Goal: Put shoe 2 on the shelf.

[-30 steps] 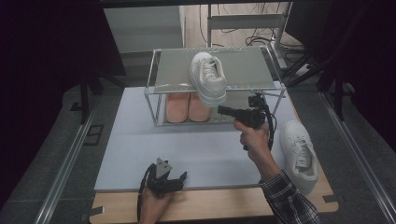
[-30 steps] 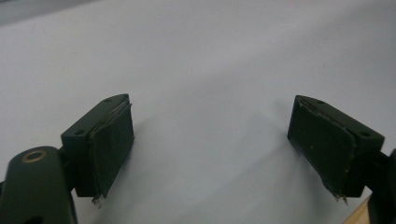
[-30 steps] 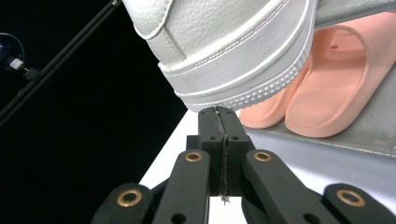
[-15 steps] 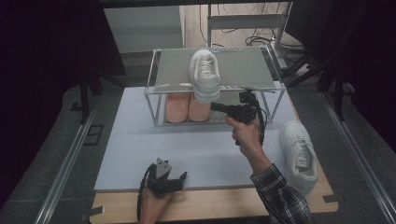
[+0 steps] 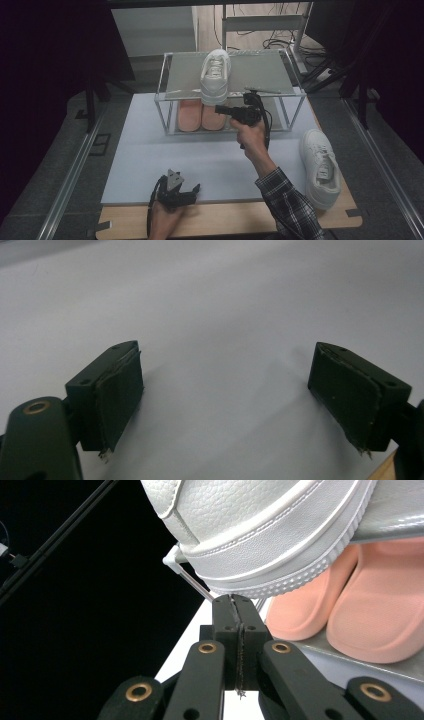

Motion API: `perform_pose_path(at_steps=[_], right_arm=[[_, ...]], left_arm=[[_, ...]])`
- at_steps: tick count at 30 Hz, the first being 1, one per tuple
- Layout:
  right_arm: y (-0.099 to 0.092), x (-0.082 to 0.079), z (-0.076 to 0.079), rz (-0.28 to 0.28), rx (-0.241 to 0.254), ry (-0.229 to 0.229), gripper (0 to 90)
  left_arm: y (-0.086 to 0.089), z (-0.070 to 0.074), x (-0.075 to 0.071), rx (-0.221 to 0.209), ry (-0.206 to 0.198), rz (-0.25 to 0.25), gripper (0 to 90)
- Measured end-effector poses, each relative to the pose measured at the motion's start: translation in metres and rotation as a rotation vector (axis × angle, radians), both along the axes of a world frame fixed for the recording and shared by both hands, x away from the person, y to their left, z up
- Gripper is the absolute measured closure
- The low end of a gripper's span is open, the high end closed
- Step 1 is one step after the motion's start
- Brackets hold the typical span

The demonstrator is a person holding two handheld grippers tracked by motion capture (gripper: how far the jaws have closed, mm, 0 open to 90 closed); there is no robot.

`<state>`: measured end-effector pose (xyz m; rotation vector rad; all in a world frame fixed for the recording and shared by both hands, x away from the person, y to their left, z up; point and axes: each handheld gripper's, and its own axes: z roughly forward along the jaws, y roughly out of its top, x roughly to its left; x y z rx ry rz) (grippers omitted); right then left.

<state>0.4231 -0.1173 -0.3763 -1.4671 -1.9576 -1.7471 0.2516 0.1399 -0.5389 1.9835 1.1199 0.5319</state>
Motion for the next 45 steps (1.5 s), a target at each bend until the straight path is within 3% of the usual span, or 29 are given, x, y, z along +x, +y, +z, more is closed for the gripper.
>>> perform_pose_path(at_steps=[7,16,20,26,30,37,45], right_arm=[[0.006,0.006,-0.003,-0.007,0.043,0.029,89.5],[0.004,0.006,0.0,-0.057,-0.006,0.001,89.6],[-0.002,0.009,-0.002,-0.051,0.019,0.016,89.5],[0.0,0.01,0.001,-0.064,-0.012,0.0,89.6],[-0.003,0.01,0.002,-0.105,-0.048,-0.019,89.6],[-0.021,0.017,0.0,-0.142,-0.02,0.001,89.6],[0.001,0.019,-0.001,-0.11,-0.024,-0.003,89.6]], left_arm=[[0.0,0.0,0.0,-0.002,0.0,0.001,14.6],[0.0,0.0,0.0,0.0,0.0,0.0,14.6],[0.0,0.0,0.0,0.0,0.0,0.0,14.6],[0.0,0.0,0.0,-0.001,0.0,0.0,14.6],[0.0,0.0,0.0,-0.002,-0.001,-0.001,14.6],[0.0,0.0,0.0,0.002,0.001,-0.001,14.6],[0.0,0.0,0.0,0.002,0.001,-0.001,14.6]])
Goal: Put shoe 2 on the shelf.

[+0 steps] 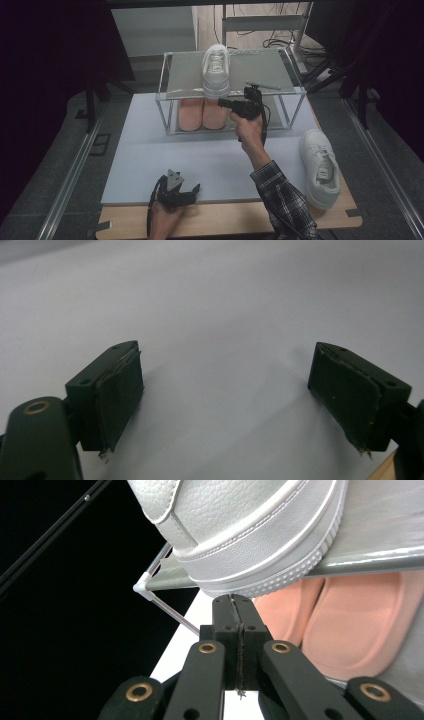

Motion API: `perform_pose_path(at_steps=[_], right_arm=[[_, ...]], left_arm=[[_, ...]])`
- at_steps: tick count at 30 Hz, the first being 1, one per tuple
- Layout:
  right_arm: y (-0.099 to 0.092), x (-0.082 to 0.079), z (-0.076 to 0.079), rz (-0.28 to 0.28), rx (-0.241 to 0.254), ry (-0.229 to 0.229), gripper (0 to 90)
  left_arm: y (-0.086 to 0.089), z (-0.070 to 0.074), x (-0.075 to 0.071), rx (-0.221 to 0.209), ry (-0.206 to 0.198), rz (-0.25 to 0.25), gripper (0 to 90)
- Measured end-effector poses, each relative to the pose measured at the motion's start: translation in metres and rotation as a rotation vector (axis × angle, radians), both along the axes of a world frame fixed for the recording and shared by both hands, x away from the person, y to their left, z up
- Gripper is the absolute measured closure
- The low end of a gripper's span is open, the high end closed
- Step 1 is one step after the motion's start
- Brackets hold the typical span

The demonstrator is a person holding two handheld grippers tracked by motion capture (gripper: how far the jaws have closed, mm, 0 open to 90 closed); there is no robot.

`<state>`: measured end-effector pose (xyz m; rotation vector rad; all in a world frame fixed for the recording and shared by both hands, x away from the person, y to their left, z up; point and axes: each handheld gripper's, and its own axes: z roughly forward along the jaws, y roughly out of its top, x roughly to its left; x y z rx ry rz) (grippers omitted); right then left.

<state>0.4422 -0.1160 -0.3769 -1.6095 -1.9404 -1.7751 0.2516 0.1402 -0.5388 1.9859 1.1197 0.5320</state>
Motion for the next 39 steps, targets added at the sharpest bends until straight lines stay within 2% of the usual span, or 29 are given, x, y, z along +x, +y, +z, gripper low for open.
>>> perform_pose_path(at_steps=[9,12,19,28,39], right_arm=[[-0.001,0.0,0.0,0.0,-0.007,-0.001,89.6],[-0.003,-0.002,0.001,0.01,0.009,0.0,89.5],[-0.006,-0.012,0.0,0.046,-0.011,-0.011,89.3],[-0.016,-0.024,-0.004,0.065,-0.093,-0.03,87.9],[-0.028,-0.04,-0.011,0.094,-0.263,-0.068,87.0]], left_arm=[[0.0,0.0,0.0,0.0,0.0,0.0,14.6],[0.0,0.0,0.0,0.0,0.0,0.0,14.6],[0.0,0.0,0.0,0.0,-0.001,0.0,14.6],[0.0,0.0,0.0,-0.002,-0.001,0.0,14.6],[0.0,0.0,0.0,0.0,0.0,0.0,14.6]])
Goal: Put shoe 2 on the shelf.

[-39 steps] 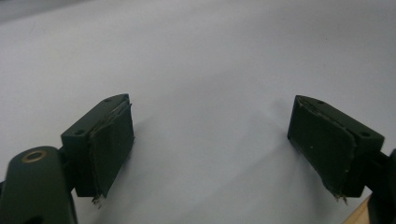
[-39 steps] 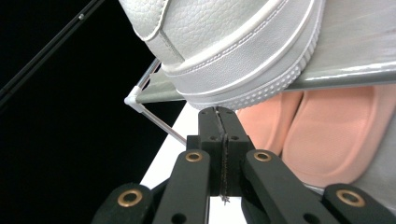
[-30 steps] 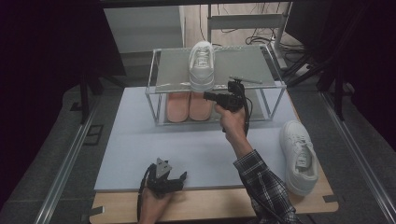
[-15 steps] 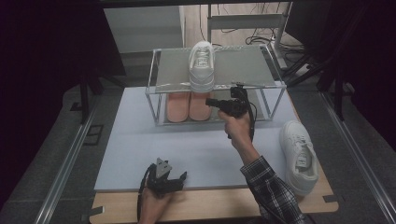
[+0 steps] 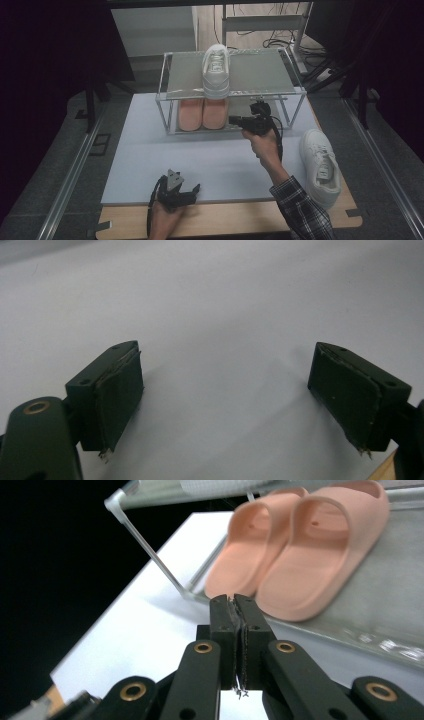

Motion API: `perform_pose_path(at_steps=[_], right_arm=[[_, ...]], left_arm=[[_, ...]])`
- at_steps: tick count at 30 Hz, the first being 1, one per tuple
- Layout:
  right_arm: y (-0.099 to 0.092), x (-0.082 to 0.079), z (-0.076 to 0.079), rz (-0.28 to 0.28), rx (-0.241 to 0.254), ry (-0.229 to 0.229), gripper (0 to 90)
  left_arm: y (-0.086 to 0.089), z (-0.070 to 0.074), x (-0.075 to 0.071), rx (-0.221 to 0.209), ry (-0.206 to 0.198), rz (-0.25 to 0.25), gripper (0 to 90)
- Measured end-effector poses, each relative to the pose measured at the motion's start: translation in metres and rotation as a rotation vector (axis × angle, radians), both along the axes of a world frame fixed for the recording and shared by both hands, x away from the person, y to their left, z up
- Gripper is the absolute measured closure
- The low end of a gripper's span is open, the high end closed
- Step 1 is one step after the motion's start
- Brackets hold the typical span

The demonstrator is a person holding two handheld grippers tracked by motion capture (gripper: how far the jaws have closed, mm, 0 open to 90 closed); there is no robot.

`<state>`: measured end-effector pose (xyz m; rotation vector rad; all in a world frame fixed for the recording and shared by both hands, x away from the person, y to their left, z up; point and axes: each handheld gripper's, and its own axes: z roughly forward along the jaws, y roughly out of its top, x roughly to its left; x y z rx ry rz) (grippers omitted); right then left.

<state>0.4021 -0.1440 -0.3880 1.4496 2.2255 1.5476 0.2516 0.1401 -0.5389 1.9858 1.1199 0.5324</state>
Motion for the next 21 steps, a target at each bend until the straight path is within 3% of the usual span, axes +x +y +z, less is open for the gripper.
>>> perform_pose_path(at_steps=[6,12,17,21], right_arm=[[-0.008,-0.009,-0.005,0.005,-0.126,-0.025,86.9],[-0.022,-0.017,-0.007,0.006,-0.215,-0.037,84.9],[-0.035,-0.024,-0.008,-0.034,-0.309,-0.071,78.4],[-0.044,-0.028,-0.008,-0.056,-0.362,-0.069,67.6]], left_arm=[[0.0,0.0,0.0,0.002,0.003,0.0,14.6],[0.0,0.0,0.0,0.0,0.003,0.0,14.6],[0.0,0.0,0.0,-0.001,0.003,0.001,14.6],[0.0,0.0,0.0,0.0,0.002,0.0,14.6]])
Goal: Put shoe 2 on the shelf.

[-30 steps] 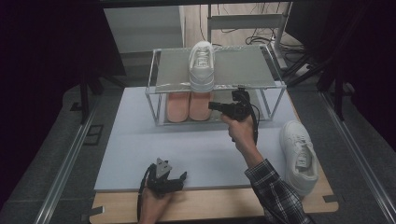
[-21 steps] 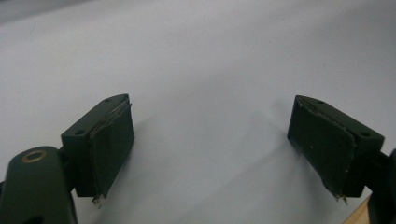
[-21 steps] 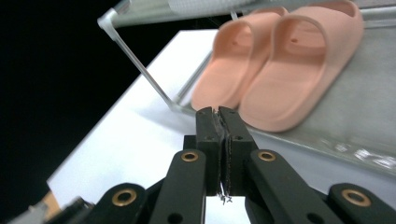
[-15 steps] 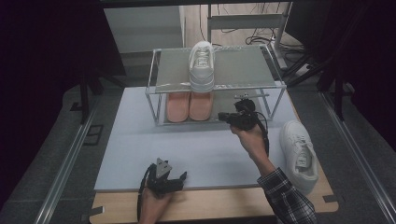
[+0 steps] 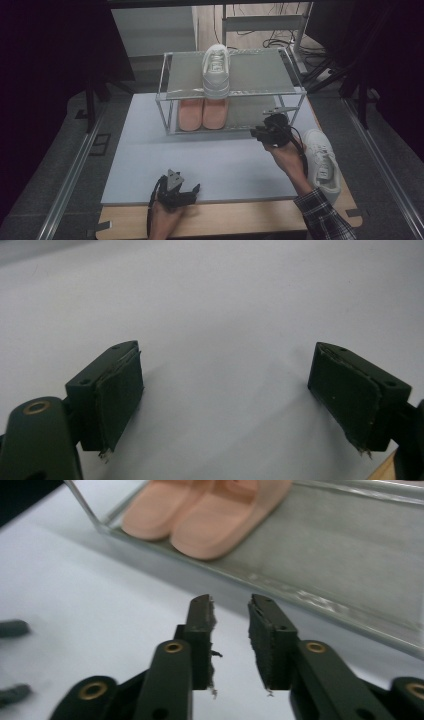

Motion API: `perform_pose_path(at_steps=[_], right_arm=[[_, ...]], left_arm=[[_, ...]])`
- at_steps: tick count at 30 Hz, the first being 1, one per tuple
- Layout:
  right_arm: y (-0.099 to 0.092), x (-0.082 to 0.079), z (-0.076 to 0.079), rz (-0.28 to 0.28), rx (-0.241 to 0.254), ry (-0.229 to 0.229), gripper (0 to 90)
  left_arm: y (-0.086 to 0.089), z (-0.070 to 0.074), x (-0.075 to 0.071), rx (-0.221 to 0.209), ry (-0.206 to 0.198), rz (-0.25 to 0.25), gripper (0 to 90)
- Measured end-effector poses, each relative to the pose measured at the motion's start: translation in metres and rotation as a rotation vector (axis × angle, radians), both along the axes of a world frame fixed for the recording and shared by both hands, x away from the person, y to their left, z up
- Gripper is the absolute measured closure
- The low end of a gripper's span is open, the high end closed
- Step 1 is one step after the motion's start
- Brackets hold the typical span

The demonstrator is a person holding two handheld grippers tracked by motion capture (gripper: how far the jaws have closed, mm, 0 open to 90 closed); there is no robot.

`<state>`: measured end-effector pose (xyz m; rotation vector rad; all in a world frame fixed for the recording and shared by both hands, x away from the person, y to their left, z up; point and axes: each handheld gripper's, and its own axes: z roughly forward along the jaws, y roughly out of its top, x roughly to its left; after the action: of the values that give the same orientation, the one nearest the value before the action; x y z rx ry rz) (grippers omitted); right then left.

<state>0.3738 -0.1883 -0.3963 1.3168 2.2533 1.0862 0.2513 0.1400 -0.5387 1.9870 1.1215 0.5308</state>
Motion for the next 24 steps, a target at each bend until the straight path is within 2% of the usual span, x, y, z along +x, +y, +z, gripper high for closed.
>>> perform_pose_path(at_steps=[3,7,15,18,24], right_arm=[[-0.008,-0.002,0.0,-0.01,-0.033,-0.001,59.9],[-0.018,-0.005,0.001,-0.022,-0.054,-0.004,53.0],[-0.047,-0.008,0.004,-0.059,-0.046,0.012,47.0],[-0.061,-0.01,0.005,-0.079,-0.06,0.019,52.4],[-0.09,-0.015,0.007,-0.137,-0.09,0.023,74.4]], left_arm=[[0.0,0.0,0.0,0.001,0.0,0.0,14.6],[0.0,0.0,0.0,0.001,-0.001,-0.001,14.6],[0.0,0.0,0.0,0.001,0.0,0.0,14.6],[0.0,0.0,0.0,0.001,0.0,0.0,14.7],[0.0,0.0,0.0,0.001,0.0,0.0,14.7]])
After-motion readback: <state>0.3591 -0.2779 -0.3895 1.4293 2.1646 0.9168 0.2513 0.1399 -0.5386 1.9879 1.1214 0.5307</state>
